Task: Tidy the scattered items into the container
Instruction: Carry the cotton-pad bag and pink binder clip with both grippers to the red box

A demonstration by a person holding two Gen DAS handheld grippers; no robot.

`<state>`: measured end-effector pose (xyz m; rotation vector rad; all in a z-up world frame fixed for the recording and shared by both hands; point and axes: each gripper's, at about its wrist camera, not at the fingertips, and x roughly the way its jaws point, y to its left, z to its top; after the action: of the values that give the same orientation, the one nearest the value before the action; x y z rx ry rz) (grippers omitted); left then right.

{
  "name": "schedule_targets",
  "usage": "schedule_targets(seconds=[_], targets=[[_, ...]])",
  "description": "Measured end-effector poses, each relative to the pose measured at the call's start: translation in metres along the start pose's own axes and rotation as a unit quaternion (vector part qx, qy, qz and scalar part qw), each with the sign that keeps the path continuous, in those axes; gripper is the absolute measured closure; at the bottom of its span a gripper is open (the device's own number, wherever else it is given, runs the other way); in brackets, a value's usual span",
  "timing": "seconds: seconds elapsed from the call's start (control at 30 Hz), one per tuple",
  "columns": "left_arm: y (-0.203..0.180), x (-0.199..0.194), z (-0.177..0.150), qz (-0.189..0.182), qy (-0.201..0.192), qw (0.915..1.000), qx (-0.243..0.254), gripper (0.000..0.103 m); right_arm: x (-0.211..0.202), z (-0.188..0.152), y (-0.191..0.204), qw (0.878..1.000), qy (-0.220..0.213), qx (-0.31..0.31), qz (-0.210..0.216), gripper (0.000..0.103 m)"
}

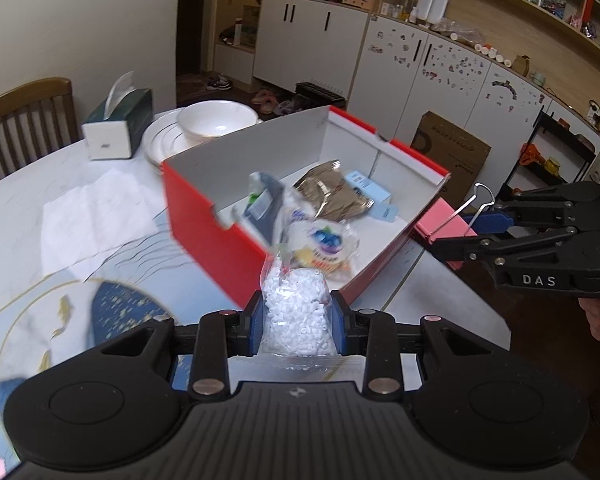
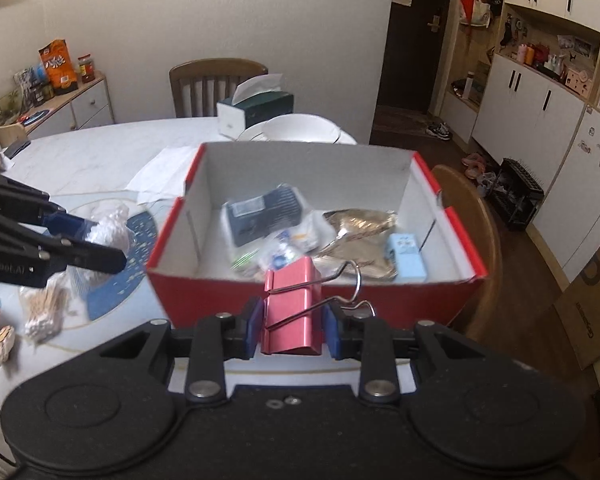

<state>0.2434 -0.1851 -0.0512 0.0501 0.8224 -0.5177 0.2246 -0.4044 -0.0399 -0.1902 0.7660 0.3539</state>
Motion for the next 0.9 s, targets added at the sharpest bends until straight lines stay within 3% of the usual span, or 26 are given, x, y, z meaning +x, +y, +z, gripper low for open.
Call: schedule_targets(seconds=[0.53, 0.9], targets=[[-0.034, 0.042, 0.055, 0.0, -0.012, 0.9996, 0.024, 0.071, 0.022, 0.04, -0.05, 1.0, -0.026, -0.004, 0.0, 0.072], [-0.038, 0.079, 0.088, 0.007, -0.004, 0.9992, 0.038, 0.071, 0.06, 0.055, -0.075, 1.0, 0.003, -0.001, 0.001, 0.072]])
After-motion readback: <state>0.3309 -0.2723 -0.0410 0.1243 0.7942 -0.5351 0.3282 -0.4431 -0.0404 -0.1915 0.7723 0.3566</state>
